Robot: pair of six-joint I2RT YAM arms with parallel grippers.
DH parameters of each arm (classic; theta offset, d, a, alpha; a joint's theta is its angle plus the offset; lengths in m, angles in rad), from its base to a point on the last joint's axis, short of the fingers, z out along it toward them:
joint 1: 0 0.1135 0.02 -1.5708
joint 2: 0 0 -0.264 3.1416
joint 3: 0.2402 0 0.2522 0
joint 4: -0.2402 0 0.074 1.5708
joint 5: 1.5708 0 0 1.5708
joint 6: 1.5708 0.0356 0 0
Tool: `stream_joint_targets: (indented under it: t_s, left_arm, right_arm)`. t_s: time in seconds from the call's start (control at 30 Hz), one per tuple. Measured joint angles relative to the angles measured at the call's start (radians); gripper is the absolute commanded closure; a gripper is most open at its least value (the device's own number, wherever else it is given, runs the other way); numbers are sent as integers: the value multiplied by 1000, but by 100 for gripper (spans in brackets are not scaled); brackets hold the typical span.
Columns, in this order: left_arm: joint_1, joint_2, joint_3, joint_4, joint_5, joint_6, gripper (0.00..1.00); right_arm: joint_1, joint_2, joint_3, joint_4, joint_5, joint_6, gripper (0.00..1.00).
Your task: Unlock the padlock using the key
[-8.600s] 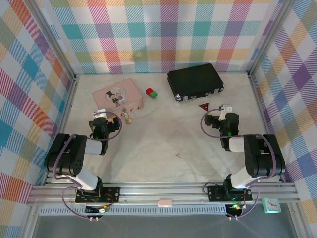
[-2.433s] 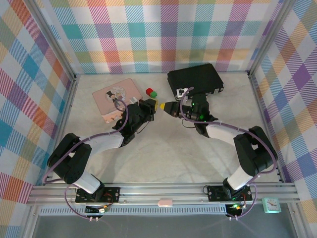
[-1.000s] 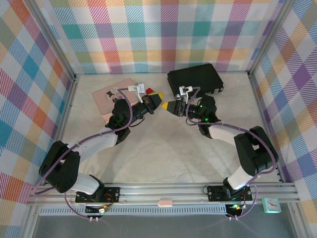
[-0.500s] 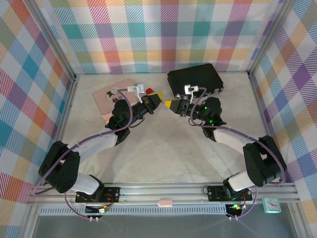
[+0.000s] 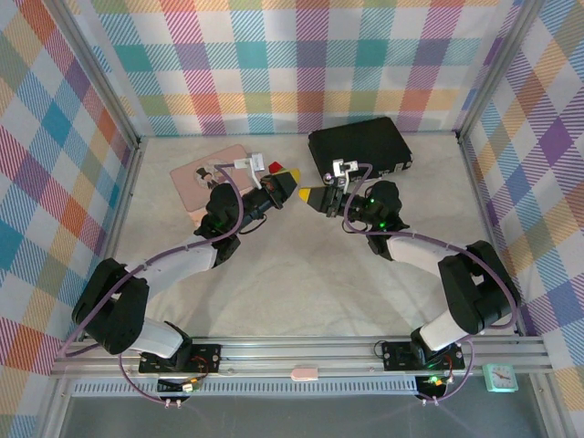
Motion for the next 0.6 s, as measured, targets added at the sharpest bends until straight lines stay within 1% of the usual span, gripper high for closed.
stream_joint_targets:
  t_s: [0.13, 0.37, 0.4, 0.5, 0.57, 0.6]
  left_arm:
    - [-3, 7, -1, 16, 7, -15, 100]
    - [-6, 9, -14, 19, 19, -26, 100]
    - [-8, 9, -15, 19, 21, -26, 100]
    - [-9, 10, -16, 24, 21, -29, 100]
    - [-9, 10, -18, 24, 19, -34, 100]
    - [-8, 10, -20, 25, 18, -37, 100]
  right_arm:
    - [0, 3, 4, 19, 1, 8, 75]
    - [0, 3, 10, 32, 2, 8, 76]
    - [0, 3, 11, 34, 3, 8, 78]
    - [0, 9, 16, 36, 4, 12, 89]
    - [0, 19, 19, 42, 0, 14, 100]
    - [0, 23, 21, 43, -3, 18, 100]
